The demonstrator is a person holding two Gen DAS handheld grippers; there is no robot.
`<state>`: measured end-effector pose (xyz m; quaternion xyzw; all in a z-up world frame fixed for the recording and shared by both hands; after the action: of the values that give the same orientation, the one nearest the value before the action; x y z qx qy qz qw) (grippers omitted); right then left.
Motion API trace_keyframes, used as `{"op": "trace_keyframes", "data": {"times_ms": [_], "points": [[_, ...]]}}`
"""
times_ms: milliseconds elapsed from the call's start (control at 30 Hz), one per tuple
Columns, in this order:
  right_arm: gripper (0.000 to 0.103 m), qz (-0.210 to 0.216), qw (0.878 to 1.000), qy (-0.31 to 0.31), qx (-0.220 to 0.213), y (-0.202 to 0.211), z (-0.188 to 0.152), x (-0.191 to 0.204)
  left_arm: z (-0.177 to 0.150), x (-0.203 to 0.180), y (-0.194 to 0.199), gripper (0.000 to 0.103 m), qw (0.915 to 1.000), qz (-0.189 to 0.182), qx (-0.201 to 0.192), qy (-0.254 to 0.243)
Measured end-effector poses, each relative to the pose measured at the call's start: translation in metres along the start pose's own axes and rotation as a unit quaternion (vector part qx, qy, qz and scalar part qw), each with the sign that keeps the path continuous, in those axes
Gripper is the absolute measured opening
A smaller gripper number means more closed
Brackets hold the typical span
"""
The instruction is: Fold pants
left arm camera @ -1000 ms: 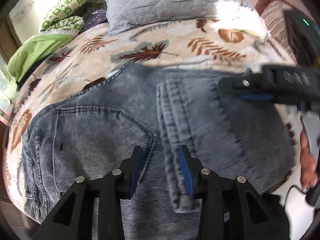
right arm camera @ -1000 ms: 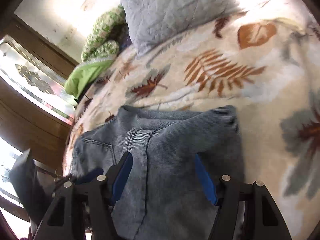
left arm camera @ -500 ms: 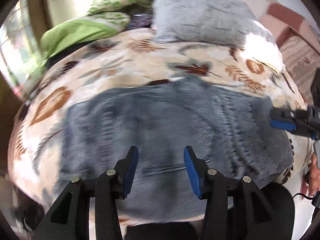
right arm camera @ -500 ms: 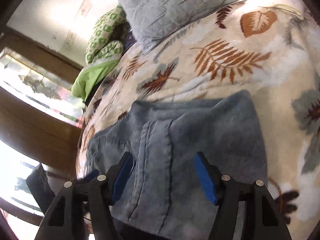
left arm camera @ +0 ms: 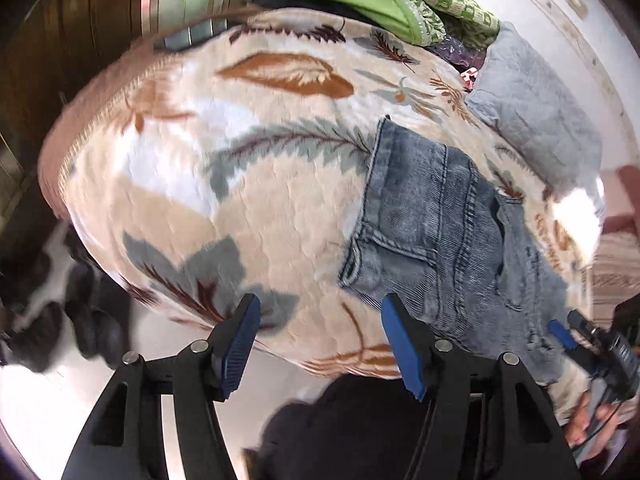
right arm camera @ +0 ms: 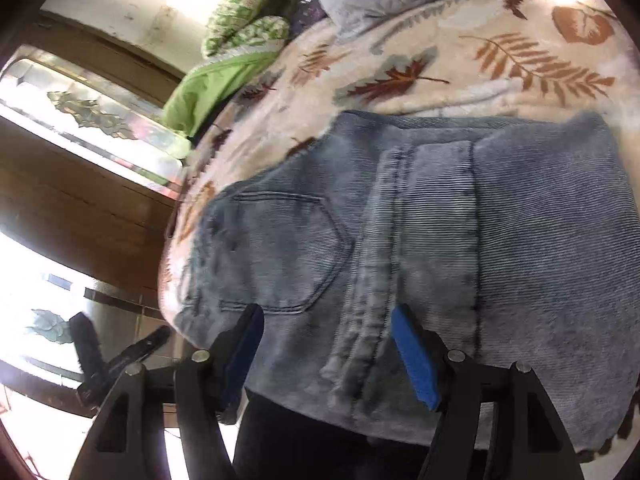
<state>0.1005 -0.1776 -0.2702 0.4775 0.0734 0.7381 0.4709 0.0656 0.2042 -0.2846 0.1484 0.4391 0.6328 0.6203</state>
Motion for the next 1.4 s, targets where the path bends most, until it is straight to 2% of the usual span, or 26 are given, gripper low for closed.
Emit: {"op": "trace_keyframes", "data": {"times_ms": [67,167,333,400,533,733,867,967,1067,1200,1400], "points": [[0.07,0.019,1.0,0.008,-0.009,0.005,-0.008,0.012,-0.006,0.0,-0.003,0.064,0.9996,-0.017,0.01,0.021],[0.07,0.023,0.999,0.023,-0.024,0.009,-0.018,0.018,-0.012,-0.002,-0.009,0.064,0.9963,-0.051,0.027,0.064],[0.07,0.034,0.997,-0.008,-0.067,0.022,-0.014,0.007,-0.013,-0.008,-0.014,0.064,0.9875,-0.097,0.041,0.117],[0.07,0.031,0.997,-0.025,-0.063,0.021,-0.013,-0.001,-0.013,-0.014,-0.021,0.064,0.9829,-0.112,0.05,0.138],[0.07,-0.007,0.998,-0.065,-0.014,-0.003,-0.024,-0.024,-0.014,-0.024,-0.042,0.064,0.9786,-0.116,0.072,0.154],[0.071,0.007,0.997,-0.079,-0.014,-0.004,-0.019,-0.028,-0.005,-0.022,-0.058,0.064,0.9719,-0.117,0.07,0.192],[0.072,0.01,0.997,-0.074,-0.016,-0.005,-0.018,-0.026,0.001,-0.026,-0.059,0.063,0.9753,-0.112,0.057,0.181],[0.073,0.015,0.997,-0.074,-0.016,-0.003,-0.019,-0.028,0.001,-0.03,-0.058,0.039,0.9807,-0.108,0.048,0.156],[0.073,0.02,0.997,-0.078,-0.017,-0.001,-0.02,-0.031,-0.001,-0.03,-0.059,0.028,0.9786,-0.117,0.043,0.163],[0.073,0.025,0.996,-0.082,-0.018,0.002,-0.02,-0.034,0.001,-0.035,-0.055,0.019,0.9823,-0.113,0.028,0.147],[0.073,0.031,0.996,-0.086,-0.018,0.005,-0.02,-0.036,0.009,-0.05,-0.038,0.014,0.9883,-0.11,-0.003,0.106]]}}
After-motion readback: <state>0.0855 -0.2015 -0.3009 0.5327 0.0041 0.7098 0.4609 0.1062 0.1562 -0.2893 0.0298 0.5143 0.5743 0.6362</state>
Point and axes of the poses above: each gripper's, at about its wrist camera, not at the fingertips, and y roughly against the way its jaws point, x to its left, z to its top, the point moved 5 cm from there along -y, roughly the way its jaws point, and after that the axes turned 14 degrees about -x, right-handed, at the moved point
